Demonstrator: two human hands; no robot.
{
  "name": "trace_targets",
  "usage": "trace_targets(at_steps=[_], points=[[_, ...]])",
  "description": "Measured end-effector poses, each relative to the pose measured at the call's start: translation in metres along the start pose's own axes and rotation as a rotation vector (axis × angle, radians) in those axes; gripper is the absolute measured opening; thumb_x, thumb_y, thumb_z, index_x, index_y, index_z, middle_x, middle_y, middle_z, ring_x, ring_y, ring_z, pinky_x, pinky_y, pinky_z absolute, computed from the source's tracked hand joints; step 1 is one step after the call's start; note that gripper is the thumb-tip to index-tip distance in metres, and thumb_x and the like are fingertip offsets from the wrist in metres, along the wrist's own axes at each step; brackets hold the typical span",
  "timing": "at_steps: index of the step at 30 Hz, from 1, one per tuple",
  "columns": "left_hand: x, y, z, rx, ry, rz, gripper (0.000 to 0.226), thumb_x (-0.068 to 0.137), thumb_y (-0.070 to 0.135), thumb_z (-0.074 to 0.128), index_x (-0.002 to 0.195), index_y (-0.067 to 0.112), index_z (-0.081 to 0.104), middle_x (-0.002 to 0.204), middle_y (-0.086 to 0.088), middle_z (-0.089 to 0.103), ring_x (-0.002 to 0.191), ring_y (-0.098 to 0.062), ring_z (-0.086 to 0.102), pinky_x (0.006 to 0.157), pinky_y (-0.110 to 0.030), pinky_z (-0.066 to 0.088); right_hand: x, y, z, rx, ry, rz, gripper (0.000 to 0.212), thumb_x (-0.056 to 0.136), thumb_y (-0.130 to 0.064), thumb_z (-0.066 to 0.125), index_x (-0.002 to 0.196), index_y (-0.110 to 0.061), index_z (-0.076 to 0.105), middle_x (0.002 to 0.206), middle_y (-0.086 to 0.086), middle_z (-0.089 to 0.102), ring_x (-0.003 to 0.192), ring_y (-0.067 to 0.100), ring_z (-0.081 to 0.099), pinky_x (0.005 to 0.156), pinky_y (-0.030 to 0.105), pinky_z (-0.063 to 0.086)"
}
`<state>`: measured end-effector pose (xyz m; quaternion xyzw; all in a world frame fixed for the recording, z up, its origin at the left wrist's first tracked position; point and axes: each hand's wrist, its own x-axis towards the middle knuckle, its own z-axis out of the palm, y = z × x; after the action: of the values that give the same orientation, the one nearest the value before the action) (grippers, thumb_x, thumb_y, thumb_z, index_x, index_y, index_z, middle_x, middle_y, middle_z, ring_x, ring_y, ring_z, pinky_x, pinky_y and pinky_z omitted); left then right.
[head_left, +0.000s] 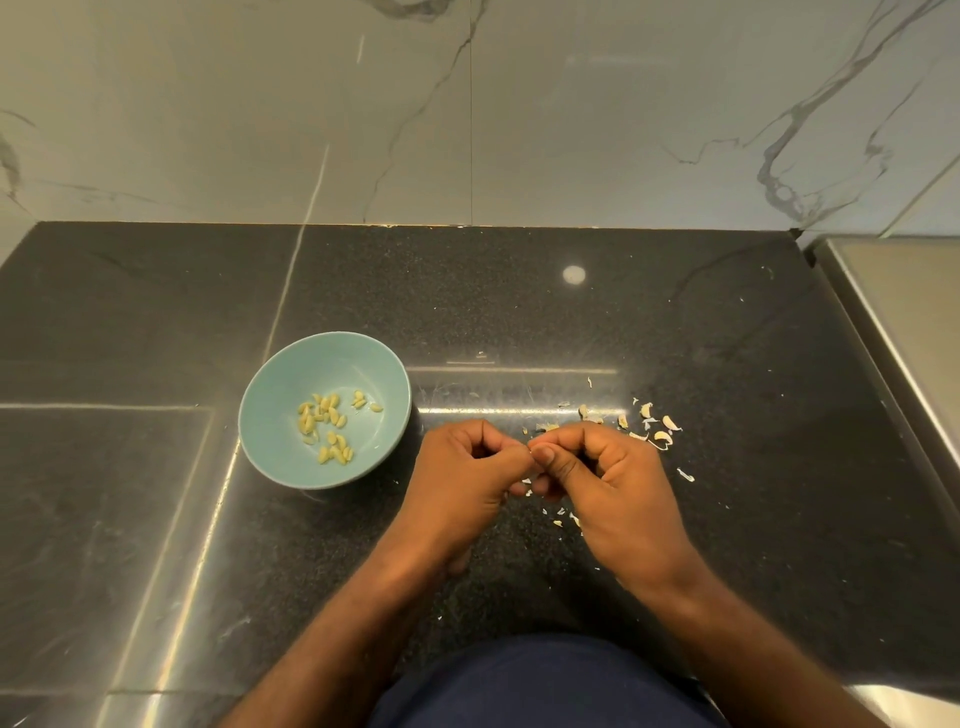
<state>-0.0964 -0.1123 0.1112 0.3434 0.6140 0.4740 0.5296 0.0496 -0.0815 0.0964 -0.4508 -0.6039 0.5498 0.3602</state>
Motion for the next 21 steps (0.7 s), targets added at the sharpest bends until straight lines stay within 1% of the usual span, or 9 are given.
trace_targets(at_steps=[2, 5, 8, 10, 12, 14, 16, 18, 21], points=[[0.000, 0.000, 0.000, -0.071, -0.004, -0.038, 0.013, 0.078, 0.011, 0.073, 0.072, 0.003, 0.065, 0.058, -0.001, 0.061, 0.054, -0.006, 0.055, 0.056, -0.020, 0.045, 0.000, 0.001, 0.001, 0.083, 0.010, 0.032, 0.009, 0.090, -0.012, 0.067, 0.090, -0.014, 0.075, 0.077, 0.005, 0.074, 0.069, 0.016, 0.068, 0.064, 0.028, 0.055], [0.002, 0.001, -0.002, -0.158, -0.025, -0.073, 0.012, 0.085, 0.001, 0.064, 0.074, 0.004, 0.063, 0.059, -0.001, 0.060, 0.056, -0.008, 0.053, 0.058, -0.024, 0.042, 0.002, 0.001, 0.001, 0.215, 0.010, 0.106, 0.014, 0.082, -0.022, 0.069, 0.093, -0.017, 0.076, 0.080, 0.008, 0.074, 0.071, 0.020, 0.067, 0.065, 0.032, 0.055], [0.004, 0.003, -0.004, -0.202, -0.050, -0.092, 0.008, 0.088, 0.000, 0.059, 0.082, 0.000, 0.064, 0.062, -0.002, 0.060, 0.057, -0.009, 0.053, 0.058, -0.023, 0.041, 0.005, 0.002, -0.002, 0.252, -0.008, 0.123, 0.018, 0.079, -0.019, 0.070, 0.097, -0.014, 0.075, 0.080, 0.008, 0.074, 0.071, 0.020, 0.068, 0.065, 0.031, 0.056], [0.004, 0.003, -0.004, -0.222, -0.072, -0.100, 0.007, 0.089, 0.001, 0.061, 0.084, 0.000, 0.065, 0.064, -0.004, 0.062, 0.058, -0.010, 0.055, 0.057, -0.021, 0.044, 0.006, 0.003, -0.003, 0.270, -0.015, 0.126, 0.019, 0.079, -0.016, 0.069, 0.097, -0.009, 0.074, 0.081, 0.009, 0.075, 0.072, 0.021, 0.068, 0.067, 0.030, 0.057], [0.005, 0.002, -0.004, -0.221, -0.072, -0.093, 0.008, 0.090, 0.004, 0.063, 0.086, -0.001, 0.067, 0.067, -0.007, 0.066, 0.059, -0.011, 0.058, 0.056, -0.020, 0.047, 0.006, 0.004, -0.004, 0.304, -0.019, 0.134, 0.018, 0.080, -0.014, 0.068, 0.096, -0.008, 0.074, 0.082, 0.011, 0.075, 0.074, 0.022, 0.069, 0.067, 0.029, 0.057], [0.006, -0.001, -0.005, -0.154, -0.050, -0.041, 0.012, 0.092, 0.009, 0.064, 0.092, -0.002, 0.070, 0.073, -0.010, 0.070, 0.063, -0.013, 0.063, 0.058, -0.021, 0.050, 0.006, 0.003, -0.006, 0.348, -0.008, 0.153, 0.018, 0.079, -0.013, 0.068, 0.096, -0.009, 0.075, 0.083, 0.011, 0.075, 0.077, 0.022, 0.069, 0.068, 0.028, 0.056], [0.008, -0.005, -0.007, -0.010, -0.016, 0.039, 0.014, 0.095, 0.014, 0.063, 0.096, 0.004, 0.073, 0.079, -0.007, 0.074, 0.068, -0.015, 0.067, 0.060, -0.022, 0.053, 0.007, 0.004, -0.009, 0.361, 0.016, 0.160, 0.020, 0.078, -0.013, 0.070, 0.096, -0.009, 0.074, 0.083, 0.010, 0.074, 0.077, 0.022, 0.068, 0.068, 0.028, 0.056], [0.009, -0.007, -0.009, 0.109, -0.010, 0.091, 0.016, 0.096, 0.019, 0.061, 0.096, 0.010, 0.074, 0.082, -0.004, 0.075, 0.070, -0.015, 0.069, 0.062, -0.022, 0.054, 0.008, 0.004, -0.010, 0.328, 0.034, 0.145, 0.019, 0.079, -0.010, 0.071, 0.097, -0.008, 0.073, 0.081, 0.009, 0.074, 0.076, 0.021, 0.068, 0.068, 0.027, 0.056], [0.008, -0.008, -0.009, 0.169, -0.031, 0.113, 0.010, 0.093, 0.017, 0.066, 0.095, 0.012, 0.074, 0.082, -0.003, 0.075, 0.071, -0.014, 0.070, 0.062, -0.022, 0.055, 0.009, 0.006, -0.011, 0.217, 0.050, 0.123, 0.015, 0.086, -0.003, 0.070, 0.099, -0.009, 0.073, 0.081, 0.008, 0.074, 0.075, 0.019, 0.069, 0.070, 0.028, 0.056]])
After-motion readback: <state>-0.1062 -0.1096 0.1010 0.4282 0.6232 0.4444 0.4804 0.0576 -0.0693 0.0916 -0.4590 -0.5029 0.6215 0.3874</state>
